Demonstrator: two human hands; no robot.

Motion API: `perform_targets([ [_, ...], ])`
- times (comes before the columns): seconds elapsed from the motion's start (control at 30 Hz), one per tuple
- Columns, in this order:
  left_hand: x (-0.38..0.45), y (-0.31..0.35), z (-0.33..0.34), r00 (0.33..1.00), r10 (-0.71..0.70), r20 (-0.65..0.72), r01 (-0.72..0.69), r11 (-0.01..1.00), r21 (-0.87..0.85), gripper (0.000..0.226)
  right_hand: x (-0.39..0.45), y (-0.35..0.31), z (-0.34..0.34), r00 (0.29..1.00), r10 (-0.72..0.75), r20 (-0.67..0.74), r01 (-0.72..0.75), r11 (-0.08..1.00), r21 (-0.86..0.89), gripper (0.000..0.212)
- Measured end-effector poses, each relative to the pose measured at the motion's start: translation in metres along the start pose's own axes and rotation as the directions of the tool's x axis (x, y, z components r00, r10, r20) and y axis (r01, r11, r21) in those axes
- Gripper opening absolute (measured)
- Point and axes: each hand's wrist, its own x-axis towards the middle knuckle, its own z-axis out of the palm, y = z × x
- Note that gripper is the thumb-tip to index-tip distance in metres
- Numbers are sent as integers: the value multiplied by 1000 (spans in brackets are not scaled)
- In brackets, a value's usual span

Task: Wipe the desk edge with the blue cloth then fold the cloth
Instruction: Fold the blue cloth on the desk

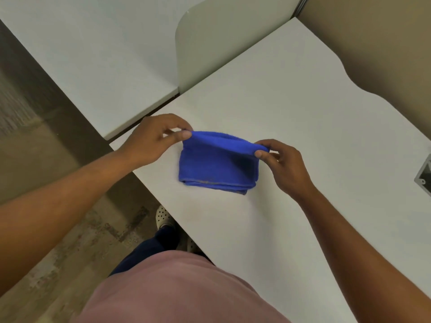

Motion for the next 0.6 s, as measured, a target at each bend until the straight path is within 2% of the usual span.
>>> perform_targets([
  [0.1,-30,-15,4,975,185,124,-207,959,195,31,-27,19,4,993,-121,16,122,986,-112,17],
  [0.17,-43,-21,10,954,217,208,-268,928,259,35,-38,28,10,989,-126,73,139,967,-214,21],
  [0.3,-49,-26,21,919,274,284,-369,854,368,40,-49,32,20,975,-115,190,177,918,-356,25],
  [0.37,-47,-24,25,936,241,255,-321,883,343,44,-50,26,22,982,-103,156,155,918,-365,28],
  [0.5,-27,-10,33,989,103,109,-127,961,245,43,-33,2,28,989,-139,-46,111,917,-383,21],
  [0.53,-18,-6,36,990,71,121,-100,962,253,38,-24,-4,28,992,-120,-33,98,918,-384,19],
  [0.57,-10,-4,39,985,32,169,-79,958,277,39,-15,-10,29,997,-75,34,82,916,-393,28],
  [0.6,-1,-1,41,971,-16,239,-62,946,317,51,-7,-15,29,991,-13,131,67,908,-414,41],
])
